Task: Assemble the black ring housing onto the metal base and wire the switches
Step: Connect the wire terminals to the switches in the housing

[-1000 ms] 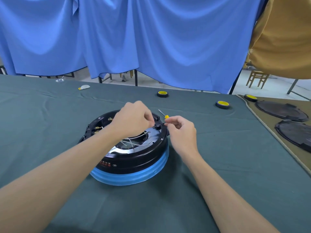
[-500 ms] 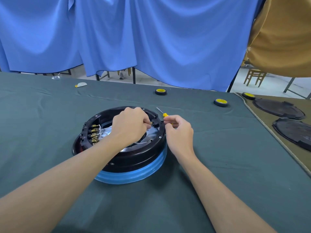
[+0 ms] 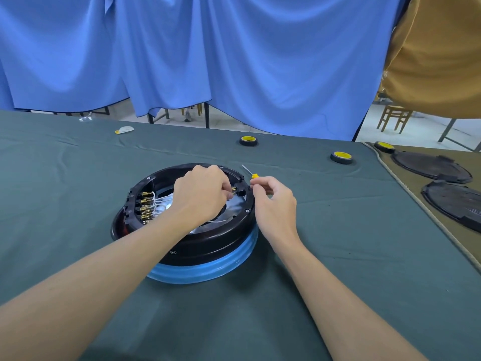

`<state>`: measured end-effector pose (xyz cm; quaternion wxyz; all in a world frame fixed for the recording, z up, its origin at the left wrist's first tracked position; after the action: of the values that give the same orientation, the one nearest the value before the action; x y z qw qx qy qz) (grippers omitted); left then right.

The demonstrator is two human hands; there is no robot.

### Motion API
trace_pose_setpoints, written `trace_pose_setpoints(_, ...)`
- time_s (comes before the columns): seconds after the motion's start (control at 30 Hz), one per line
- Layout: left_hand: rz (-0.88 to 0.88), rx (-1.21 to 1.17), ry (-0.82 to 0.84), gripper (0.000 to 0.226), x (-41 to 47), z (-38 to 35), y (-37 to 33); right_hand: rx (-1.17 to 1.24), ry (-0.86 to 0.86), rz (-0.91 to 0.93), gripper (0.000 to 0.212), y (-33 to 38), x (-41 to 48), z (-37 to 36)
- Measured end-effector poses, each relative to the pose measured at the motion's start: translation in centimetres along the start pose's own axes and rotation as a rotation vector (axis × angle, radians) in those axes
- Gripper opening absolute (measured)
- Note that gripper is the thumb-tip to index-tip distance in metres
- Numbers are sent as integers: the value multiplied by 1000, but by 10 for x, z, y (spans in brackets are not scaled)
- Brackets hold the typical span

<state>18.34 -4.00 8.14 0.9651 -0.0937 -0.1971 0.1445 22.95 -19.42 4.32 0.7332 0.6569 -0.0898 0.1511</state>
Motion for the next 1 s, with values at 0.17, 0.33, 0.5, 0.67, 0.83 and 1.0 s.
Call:
trace_pose_setpoints(0.17,-5,23,-17,7,0,0,0,-24,90,-17,20,3,-5,-14)
trace_pose_setpoints(0.33,6,19,-2,8,1,-2,2,-45,82,-26,26,-1,-5,-14)
trace_pose_setpoints(0.5,5,30,-9,8,1,-2,1,-80,79,-5,27,1,-5,-13)
trace_pose_setpoints(0.67,3,37,-43,7,0,0,2,-117,82,25,26,2,-5,-14)
trace_pose_setpoints(0.83,-10,61,-62,7,0,1,1,-114,77,21,27,1,-4,-14)
trace_pose_setpoints(1.0,-4,37,-54,7,-1,-1,2,-112,76,20,28,0,-5,-14)
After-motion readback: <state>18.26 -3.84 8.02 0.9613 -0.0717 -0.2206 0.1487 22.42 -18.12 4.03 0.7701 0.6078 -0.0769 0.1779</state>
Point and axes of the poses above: each hand's wrist, its own x-axis towards the middle knuckle, its own z-axis out of the back of the hand, y = z × x, the point moved 10 cm from there along x, towards the middle knuckle, and after that the axes turned 6 degrees about x, right-handed, at the moved point
